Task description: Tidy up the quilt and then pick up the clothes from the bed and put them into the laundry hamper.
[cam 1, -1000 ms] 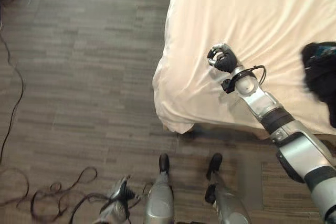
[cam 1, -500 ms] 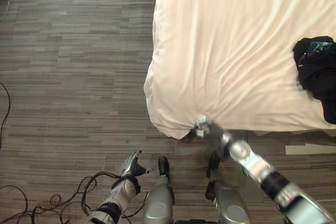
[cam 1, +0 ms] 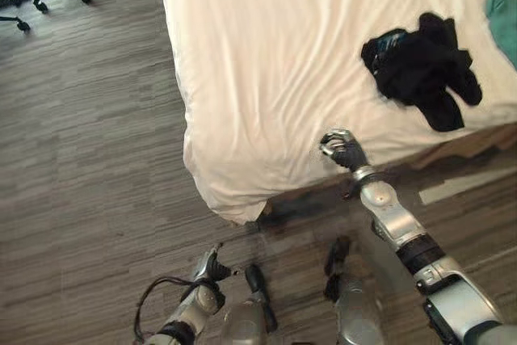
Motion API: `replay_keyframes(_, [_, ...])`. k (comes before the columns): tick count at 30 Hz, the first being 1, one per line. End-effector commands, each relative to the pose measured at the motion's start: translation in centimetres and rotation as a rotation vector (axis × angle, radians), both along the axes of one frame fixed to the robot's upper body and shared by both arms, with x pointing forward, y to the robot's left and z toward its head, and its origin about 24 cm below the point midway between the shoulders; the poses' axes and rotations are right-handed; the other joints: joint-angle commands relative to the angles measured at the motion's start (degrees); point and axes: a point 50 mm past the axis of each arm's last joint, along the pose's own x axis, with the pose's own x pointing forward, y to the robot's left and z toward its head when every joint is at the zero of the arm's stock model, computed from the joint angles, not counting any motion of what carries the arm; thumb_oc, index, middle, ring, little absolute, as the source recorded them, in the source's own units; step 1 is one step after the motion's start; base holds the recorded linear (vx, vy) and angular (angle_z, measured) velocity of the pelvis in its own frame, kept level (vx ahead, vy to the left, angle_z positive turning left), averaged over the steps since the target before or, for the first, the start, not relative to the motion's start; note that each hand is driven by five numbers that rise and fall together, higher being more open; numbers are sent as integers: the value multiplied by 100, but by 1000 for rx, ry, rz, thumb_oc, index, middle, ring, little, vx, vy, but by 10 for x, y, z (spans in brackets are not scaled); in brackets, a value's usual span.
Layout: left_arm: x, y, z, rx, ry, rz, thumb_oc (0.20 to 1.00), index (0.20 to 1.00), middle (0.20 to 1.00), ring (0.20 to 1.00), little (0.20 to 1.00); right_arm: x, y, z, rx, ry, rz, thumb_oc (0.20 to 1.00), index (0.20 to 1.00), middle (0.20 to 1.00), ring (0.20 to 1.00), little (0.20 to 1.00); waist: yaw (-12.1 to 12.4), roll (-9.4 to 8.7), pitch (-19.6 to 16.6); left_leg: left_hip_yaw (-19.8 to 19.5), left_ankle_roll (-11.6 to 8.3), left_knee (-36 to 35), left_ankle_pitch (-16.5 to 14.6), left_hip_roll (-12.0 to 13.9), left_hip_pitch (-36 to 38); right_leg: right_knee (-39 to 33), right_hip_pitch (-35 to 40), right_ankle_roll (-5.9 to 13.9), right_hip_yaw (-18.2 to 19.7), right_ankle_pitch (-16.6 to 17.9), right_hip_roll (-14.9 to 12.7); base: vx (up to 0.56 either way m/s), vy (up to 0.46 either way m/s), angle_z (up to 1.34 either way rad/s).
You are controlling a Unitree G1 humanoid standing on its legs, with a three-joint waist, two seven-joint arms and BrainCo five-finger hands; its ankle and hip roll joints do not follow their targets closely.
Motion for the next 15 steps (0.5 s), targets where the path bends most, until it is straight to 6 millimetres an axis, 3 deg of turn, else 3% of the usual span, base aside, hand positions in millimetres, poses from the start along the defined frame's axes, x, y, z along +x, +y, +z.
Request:
replay_keyframes(1, [13,2,7,-44,-36,47,1000,1000,1000,1000,1000,-3,-21,10,12,-61,-108,200,200,200,200,200,20,171,123,-224,-104,521,-662,-120,-80,949,102,802,322,6,-632,101,-71,-50])
replay_keyframes(2, [13,-1,7,-75,-38,59,1000,1000,1000,1000,1000,-16,-46,-18,45,30,-215,200,200,200,200,200,-36,112,82,-118,-132,514,-658,-119,-42,690,241,745,204,-50,-557,104,-111,-31])
replay_keyframes(5, [8,-4,4,-98,-19,58,1000,1000,1000,1000,1000,-45,-82,-56,102,156,-362,200,200,200,200,200,-292,51,9,73,-173,413,-629,-73,162,470,237,722,416,-36,-321,144,-113,-49])
replay_keyframes(9, [5,-12,0,-95,21,-2,1000,1000,1000,1000,1000,-96,-120,-113,107,385,-541,200,200,200,200,200,-788,10,-170,312,-247,363,-610,31,441,30,385,614,821,-176,166,135,-133,-64])
replay_keyframes(12, [6,-12,-2,-97,37,8,1000,1000,1000,1000,1000,-136,-134,-152,57,588,-612,200,200,200,200,200,-1061,4,-365,627,-398,463,-569,242,645,-494,571,493,1168,-250,629,132,-175,-79])
replay_keyframes(13, [6,-13,-3,-96,45,5,1000,1000,1000,1000,1000,-147,-135,-163,28,657,-610,282,282,282,282,282,-1129,-19,-437,704,-451,581,-552,307,664,-723,695,464,1251,-303,768,150,-217,-96])
replay_keyframes(14, [5,-12,-4,-91,53,0,1000,1000,1000,1000,1000,-158,-135,-173,-11,724,-595,1000,1000,1000,1000,1000,-1118,-29,-479,778,-618,911,-386,506,690,-988,862,362,1435,-324,1034,202,-238,-100])
replay_keyframes(15, [5,-12,-4,-81,60,-7,1000,1000,1000,1000,1000,-172,-136,-184,-46,799,-586,1000,1000,1000,1000,1000,-1104,-68,-500,655,-781,1469,-44,731,614,-1131,1007,263,1671,-400,1252,236,-281,-107])
